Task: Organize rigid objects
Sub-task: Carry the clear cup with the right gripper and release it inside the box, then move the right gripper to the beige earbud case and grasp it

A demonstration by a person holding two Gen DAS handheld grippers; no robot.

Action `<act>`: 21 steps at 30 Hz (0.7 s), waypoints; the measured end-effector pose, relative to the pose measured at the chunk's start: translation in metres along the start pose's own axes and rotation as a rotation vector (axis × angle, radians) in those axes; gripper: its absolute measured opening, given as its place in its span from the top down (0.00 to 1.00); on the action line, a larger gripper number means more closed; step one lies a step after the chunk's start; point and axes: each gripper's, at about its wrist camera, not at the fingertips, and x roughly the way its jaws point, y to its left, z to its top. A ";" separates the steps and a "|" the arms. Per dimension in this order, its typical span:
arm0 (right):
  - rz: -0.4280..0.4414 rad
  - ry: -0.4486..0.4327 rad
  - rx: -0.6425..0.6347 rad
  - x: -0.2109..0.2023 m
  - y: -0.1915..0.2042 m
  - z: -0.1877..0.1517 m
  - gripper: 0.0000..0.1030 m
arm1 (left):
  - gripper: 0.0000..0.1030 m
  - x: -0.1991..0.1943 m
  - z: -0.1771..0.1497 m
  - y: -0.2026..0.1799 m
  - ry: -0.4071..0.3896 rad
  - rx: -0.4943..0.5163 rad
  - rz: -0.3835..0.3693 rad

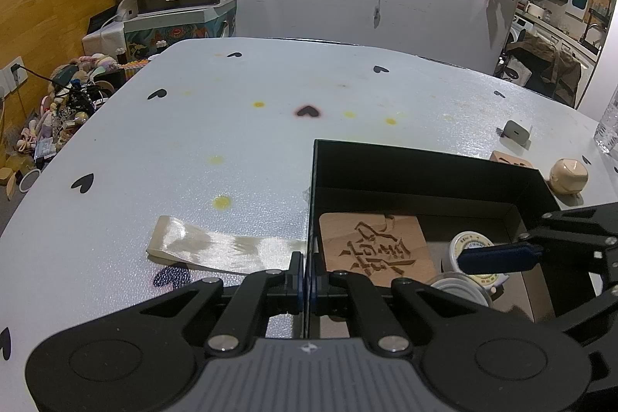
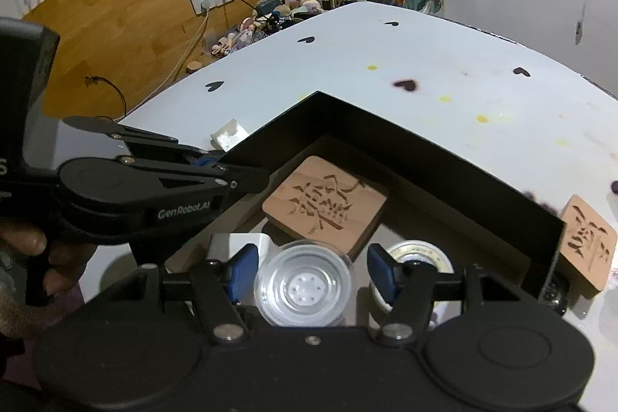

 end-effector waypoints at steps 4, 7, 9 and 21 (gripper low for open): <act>-0.005 -0.019 0.008 -0.012 -0.006 -0.002 0.37 | 0.97 0.000 0.000 0.000 0.000 -0.001 -0.001; -0.013 -0.036 0.019 -0.023 -0.012 -0.004 0.36 | 0.97 0.000 0.000 0.000 0.001 0.000 0.000; -0.021 -0.052 0.022 -0.032 -0.016 -0.007 0.33 | 0.97 0.000 0.000 0.000 0.000 0.000 0.000; -0.092 -0.148 0.068 -0.086 -0.050 -0.029 0.08 | 0.98 0.000 0.000 0.000 0.000 0.000 0.000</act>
